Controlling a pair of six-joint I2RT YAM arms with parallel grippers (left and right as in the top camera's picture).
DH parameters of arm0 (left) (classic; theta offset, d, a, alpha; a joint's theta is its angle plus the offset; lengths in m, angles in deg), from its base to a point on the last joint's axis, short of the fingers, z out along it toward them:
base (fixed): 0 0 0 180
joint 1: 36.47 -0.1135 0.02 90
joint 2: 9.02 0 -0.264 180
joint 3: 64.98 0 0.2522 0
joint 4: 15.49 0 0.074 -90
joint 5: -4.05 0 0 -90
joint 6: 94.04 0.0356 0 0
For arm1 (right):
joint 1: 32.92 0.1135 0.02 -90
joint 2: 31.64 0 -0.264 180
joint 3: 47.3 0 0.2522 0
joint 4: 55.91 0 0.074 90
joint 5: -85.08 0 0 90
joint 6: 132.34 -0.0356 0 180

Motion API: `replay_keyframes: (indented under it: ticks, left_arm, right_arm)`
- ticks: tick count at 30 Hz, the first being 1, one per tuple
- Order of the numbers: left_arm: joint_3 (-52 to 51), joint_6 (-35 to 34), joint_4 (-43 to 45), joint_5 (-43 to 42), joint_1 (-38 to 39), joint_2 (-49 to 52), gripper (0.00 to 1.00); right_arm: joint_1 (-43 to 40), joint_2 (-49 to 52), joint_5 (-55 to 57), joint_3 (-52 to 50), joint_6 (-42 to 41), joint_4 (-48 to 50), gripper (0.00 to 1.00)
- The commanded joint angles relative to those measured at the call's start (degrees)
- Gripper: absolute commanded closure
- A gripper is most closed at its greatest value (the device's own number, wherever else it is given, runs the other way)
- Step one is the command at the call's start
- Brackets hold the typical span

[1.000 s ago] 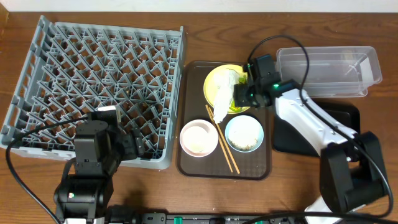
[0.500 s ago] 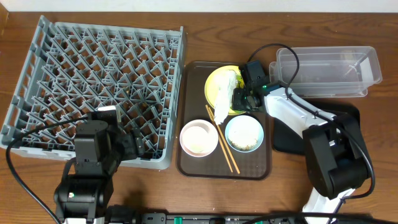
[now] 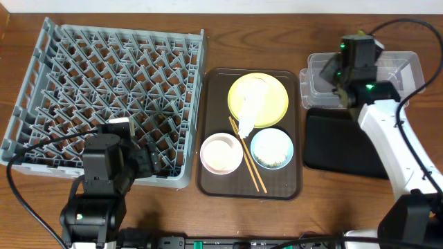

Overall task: Sort waste into correct bins and load items into the dishwasher
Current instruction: 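Carry the wrapper and snack stick with the right gripper into the clear bin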

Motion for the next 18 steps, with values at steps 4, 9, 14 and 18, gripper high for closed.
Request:
replay_keyframes:
  ticks: [4,9,14,18]
  left_arm:
    - [1.2,-0.26,0.07,0.13,-0.07,0.07,0.16]
    - [1.2,-0.28,0.07,0.13,-0.07,0.07,0.16]
    - [1.18,-0.28,-0.24,0.13,-0.07,0.09,0.16]
    - [1.18,-0.28,-0.24,0.13,-0.07,0.11,0.16]
  right_arm:
    - [-4.5,2.14,-2.69,0.04,-4.13,5.75,0.32]
    - [-0.55,1.33,-15.8,0.04,6.01,11.43,0.31]
    - [8.48,2.32,-16.98,0.04,11.5,9.03,0.31]
    - [17.35,6.99,-11.67,0.04,11.26,5.27,0.33]
